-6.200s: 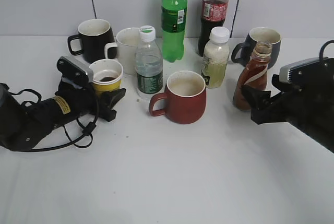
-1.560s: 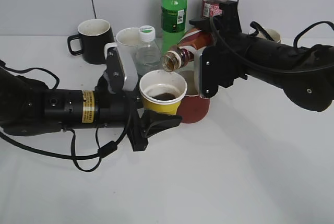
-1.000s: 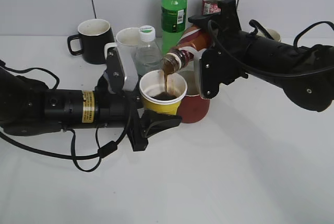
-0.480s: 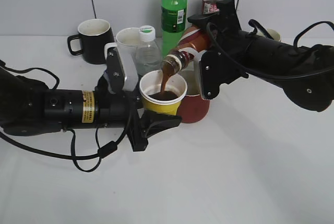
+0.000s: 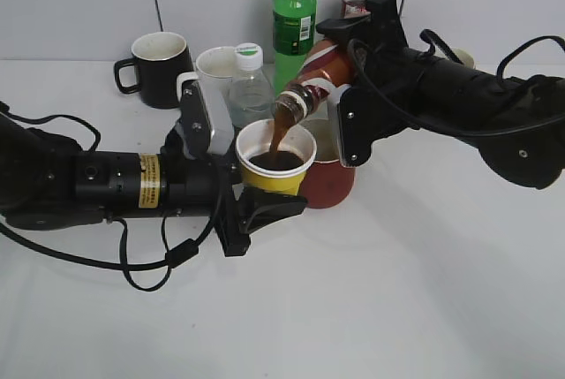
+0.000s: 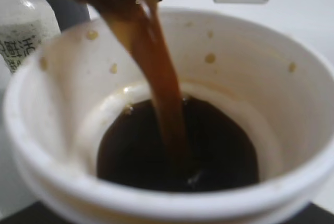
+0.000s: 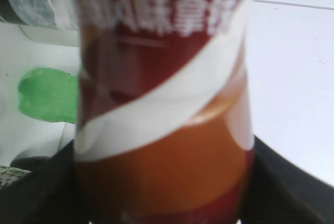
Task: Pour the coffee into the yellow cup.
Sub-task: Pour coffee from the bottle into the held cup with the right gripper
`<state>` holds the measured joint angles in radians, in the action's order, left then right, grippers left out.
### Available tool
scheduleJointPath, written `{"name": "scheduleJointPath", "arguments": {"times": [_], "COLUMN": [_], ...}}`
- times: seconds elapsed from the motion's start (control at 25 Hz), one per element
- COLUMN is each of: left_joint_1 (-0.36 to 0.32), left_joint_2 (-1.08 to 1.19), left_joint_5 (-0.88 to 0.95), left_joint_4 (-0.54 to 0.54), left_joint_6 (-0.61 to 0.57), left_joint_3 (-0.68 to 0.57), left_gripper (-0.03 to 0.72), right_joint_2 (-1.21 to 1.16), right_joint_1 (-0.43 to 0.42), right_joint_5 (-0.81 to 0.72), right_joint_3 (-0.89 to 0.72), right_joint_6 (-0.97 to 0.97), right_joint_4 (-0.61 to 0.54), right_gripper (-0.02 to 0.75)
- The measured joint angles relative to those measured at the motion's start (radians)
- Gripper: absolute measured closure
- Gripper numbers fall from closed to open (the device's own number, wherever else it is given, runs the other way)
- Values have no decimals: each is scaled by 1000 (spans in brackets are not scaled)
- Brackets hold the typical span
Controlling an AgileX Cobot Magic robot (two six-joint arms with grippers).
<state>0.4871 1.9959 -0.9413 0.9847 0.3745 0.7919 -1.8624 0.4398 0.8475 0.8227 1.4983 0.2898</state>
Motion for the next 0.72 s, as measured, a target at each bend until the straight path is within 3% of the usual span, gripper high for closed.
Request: {"name": "scheduleJointPath", "arguments": {"times": [0.72], "left_joint_1": [0], "left_joint_2": [0], "left_joint_5": [3], "left_joint_4": [0], "left_joint_6": [0], "left_joint_3": [0], "left_gripper": [272], "right_joint_2": [0], "right_joint_1": [0], "right_joint_5": [2], "right_joint_3": [0], "right_joint_6": [6], "right_joint_4": [-1], "right_gripper": [232]}}
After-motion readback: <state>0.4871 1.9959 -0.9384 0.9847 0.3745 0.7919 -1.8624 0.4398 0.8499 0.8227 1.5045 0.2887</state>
